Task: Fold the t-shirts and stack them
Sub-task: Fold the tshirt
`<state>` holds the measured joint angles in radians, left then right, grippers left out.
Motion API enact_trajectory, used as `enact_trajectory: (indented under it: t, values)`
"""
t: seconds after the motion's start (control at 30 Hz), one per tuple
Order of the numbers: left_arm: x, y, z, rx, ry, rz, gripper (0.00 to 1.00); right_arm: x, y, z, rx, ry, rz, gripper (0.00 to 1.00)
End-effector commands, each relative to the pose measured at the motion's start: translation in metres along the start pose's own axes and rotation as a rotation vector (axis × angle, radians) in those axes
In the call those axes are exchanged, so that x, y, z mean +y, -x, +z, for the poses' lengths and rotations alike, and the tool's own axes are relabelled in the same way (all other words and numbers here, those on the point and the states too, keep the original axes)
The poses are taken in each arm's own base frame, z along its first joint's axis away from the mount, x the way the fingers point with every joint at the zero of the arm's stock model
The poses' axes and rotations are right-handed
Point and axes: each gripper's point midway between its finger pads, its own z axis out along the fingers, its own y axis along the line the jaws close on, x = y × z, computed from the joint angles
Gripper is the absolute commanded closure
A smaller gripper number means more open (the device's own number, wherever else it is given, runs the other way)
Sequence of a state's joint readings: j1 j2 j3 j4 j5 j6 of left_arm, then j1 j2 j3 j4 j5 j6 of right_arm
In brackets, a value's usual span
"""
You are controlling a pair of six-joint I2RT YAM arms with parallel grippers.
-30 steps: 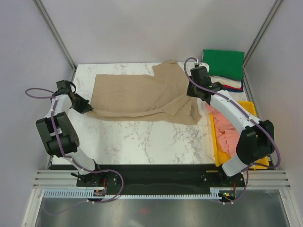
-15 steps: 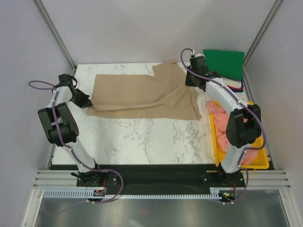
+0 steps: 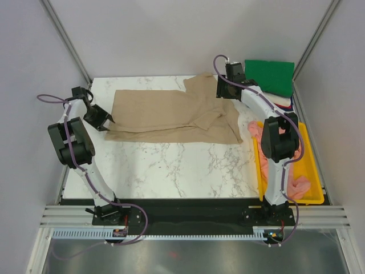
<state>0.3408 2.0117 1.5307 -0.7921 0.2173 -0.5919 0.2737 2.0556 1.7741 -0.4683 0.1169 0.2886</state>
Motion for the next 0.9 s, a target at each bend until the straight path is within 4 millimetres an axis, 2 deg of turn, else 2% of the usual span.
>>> enact_trajectory:
  t: [0.0, 0.03, 0.07, 0.1, 0.13, 0.2, 0.27, 0.33, 0.37, 0.43, 0.47, 0.53, 0.57, 0.67, 0.87]
  values:
    - [-0.027, 0.028, -0.033, -0.103, -0.053, 0.041, 0.44, -0.005, 0.029, 0.010, -0.039, -0.006, 0.015, 0.34]
    - [-0.031, 0.036, -0.044, -0.160, -0.037, 0.066, 0.27, -0.005, 0.031, 0.010, -0.034, -0.009, 0.018, 0.31]
    - [-0.035, 0.035, -0.053, -0.200, 0.002, 0.117, 0.01, -0.005, 0.037, 0.005, -0.038, -0.007, 0.021, 0.31]
    - [-0.029, 0.044, -0.074, -0.302, 0.082, 0.146, 0.00, -0.003, 0.025, 0.005, -0.008, 0.008, 0.021, 0.31]
    - [-0.030, 0.045, -0.082, -0.337, 0.103, 0.157, 0.00, 0.003, 0.037, -0.005, -0.043, 0.040, 0.036, 0.31]
    - [-0.033, 0.032, -0.094, -0.361, 0.108, 0.188, 0.00, 0.014, 0.030, -0.021, -0.058, 0.119, 0.084, 0.31]
    - [-0.044, 0.012, -0.097, -0.349, 0.090, 0.242, 0.00, 0.033, 0.005, -0.035, -0.032, 0.230, 0.111, 0.31]
    - [-0.046, -0.001, -0.101, -0.369, 0.110, 0.296, 0.00, 0.046, -0.017, -0.041, 0.009, 0.296, 0.157, 0.31]
    - [-0.054, -0.010, -0.100, -0.376, 0.117, 0.336, 0.00, 0.050, -0.038, -0.040, 0.037, 0.311, 0.167, 0.31]
    - [-0.056, -0.011, -0.102, -0.391, 0.131, 0.359, 0.00, 0.063, -0.059, -0.040, 0.085, 0.359, 0.192, 0.31]
    - [-0.058, -0.012, -0.101, -0.384, 0.117, 0.360, 0.00, 0.071, -0.076, -0.037, 0.119, 0.372, 0.185, 0.31]
    - [-0.062, -0.013, -0.099, -0.375, 0.098, 0.364, 0.00, 0.076, -0.091, -0.032, 0.154, 0.371, 0.179, 0.32]
    - [-0.064, -0.015, -0.095, -0.361, 0.091, 0.370, 0.03, 0.079, -0.100, -0.027, 0.171, 0.364, 0.176, 0.32]
    - [-0.069, -0.029, -0.080, -0.294, 0.050, 0.401, 0.12, 0.081, -0.110, -0.022, 0.191, 0.350, 0.179, 0.33]
    - [-0.045, -0.037, -0.056, -0.261, 0.144, 0.385, 0.15, 0.084, -0.108, -0.024, 0.183, 0.354, 0.185, 0.33]
